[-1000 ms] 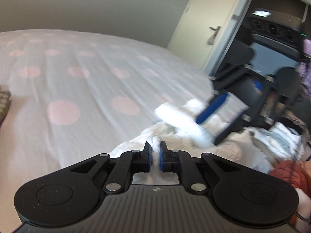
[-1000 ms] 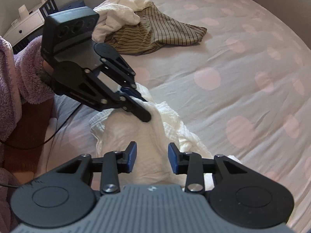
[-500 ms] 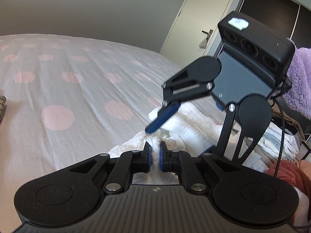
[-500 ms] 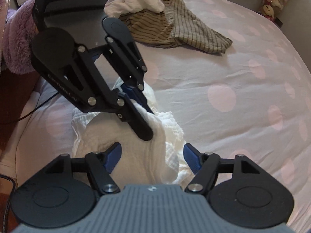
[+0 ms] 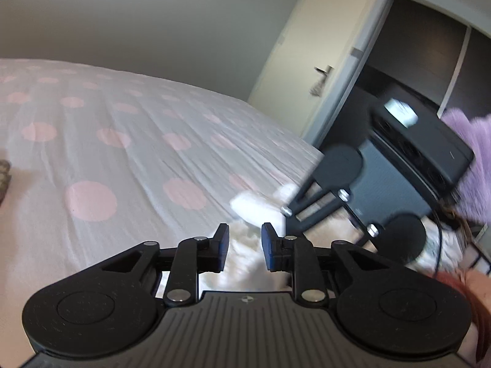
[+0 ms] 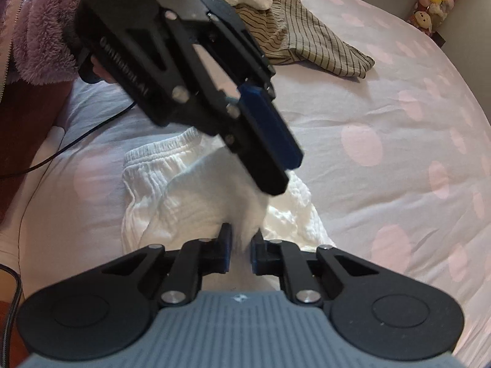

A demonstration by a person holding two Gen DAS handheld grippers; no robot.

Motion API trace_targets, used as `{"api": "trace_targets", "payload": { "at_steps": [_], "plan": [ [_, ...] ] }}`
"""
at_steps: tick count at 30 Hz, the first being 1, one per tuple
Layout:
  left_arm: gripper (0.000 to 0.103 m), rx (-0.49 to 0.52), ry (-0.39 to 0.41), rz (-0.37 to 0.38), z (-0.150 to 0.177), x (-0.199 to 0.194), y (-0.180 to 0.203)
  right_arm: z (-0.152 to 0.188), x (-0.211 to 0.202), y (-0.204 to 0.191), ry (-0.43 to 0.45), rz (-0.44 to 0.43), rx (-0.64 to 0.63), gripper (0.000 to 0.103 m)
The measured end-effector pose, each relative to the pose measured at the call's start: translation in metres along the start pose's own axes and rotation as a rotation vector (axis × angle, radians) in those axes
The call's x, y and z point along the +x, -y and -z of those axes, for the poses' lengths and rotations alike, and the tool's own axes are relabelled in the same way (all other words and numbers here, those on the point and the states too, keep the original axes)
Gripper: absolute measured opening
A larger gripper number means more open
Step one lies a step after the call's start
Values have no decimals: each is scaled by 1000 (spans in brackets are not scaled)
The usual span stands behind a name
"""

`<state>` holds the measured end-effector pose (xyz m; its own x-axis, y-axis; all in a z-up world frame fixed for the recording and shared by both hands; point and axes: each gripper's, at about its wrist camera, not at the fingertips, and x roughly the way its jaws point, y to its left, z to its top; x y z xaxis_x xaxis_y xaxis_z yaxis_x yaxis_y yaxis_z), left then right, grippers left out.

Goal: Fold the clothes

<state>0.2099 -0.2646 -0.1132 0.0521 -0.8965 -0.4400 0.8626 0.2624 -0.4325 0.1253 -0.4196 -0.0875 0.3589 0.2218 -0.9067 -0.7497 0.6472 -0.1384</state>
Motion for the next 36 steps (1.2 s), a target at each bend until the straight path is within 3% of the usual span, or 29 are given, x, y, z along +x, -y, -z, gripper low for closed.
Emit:
{"api": "trace_targets", "payload": {
  "at_steps": [4,9,15,23,27,30,36],
  "plan": [
    [21,-70,-50,-66,2,16,-13,2,0,-9,-3,1,-16,13],
    [11,20,-151,13,11,37,2,2,2,-13,-3,15,-14,13],
    [8,95,-305,-13,27,52,8,4,-14,-27,-16,21,-59,13],
    [8,154,-342,31,31,47,15,9,-52,-22,-6,47,-34,9],
    [8,144,-356,-16,34,50,10,4,-67,-21,18,11,-37,7],
    [8,146,-352,4,34,48,11,4,-74,-26,7,8,-66,7],
    [8,160,-363,38,33,47,15,2,-91,-8,90,38,9,6]
  ]
}}
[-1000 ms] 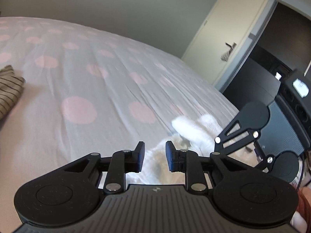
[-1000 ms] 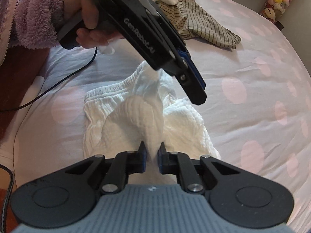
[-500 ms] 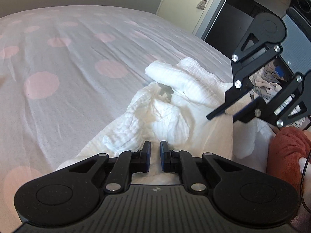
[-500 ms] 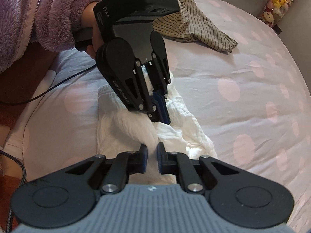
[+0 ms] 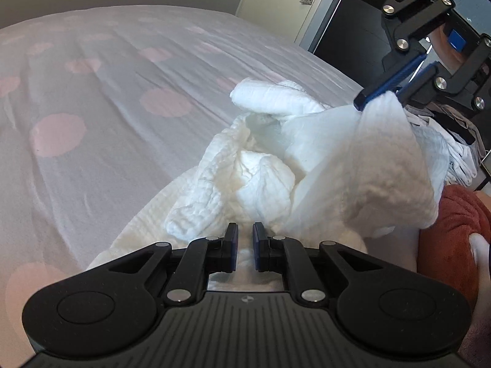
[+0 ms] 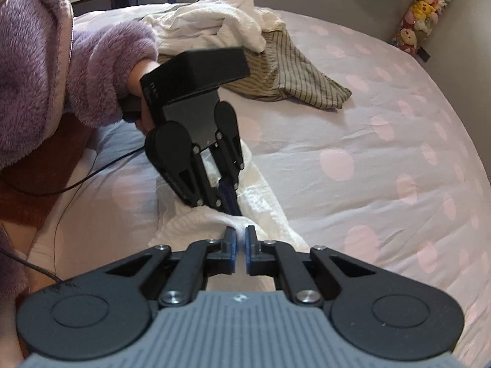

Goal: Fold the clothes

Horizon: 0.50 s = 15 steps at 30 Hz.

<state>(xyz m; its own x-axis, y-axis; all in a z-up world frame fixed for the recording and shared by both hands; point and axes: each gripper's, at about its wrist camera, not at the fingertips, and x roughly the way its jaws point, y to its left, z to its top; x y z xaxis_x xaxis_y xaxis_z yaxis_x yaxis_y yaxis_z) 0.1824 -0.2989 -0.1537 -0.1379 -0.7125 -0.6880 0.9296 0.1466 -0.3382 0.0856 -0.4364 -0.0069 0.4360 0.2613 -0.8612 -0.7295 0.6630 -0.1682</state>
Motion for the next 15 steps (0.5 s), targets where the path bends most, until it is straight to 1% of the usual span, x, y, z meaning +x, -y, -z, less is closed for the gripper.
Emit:
{"api": "trace_targets", "payload": {
  "at_steps": [2,5,8,12,15],
  "plan": [
    [8,-12,5,6,0,-2,-1,-2,2,0,3,4,-19,6],
    [8,-64,44,22,0,-10,-9,-5,7,-3,-13,-23,-52,6],
    [8,-123,112,52,-3,-21,-15,-3,10,-8,-32,-53,-70,6],
    [8,-189,194,97,-11,-27,-21,4,10,-15,-38,-94,-47,6],
    [8,-191,195,146,-16,-21,-18,8,9,-20,-48,-120,-46,6]
  ]
}}
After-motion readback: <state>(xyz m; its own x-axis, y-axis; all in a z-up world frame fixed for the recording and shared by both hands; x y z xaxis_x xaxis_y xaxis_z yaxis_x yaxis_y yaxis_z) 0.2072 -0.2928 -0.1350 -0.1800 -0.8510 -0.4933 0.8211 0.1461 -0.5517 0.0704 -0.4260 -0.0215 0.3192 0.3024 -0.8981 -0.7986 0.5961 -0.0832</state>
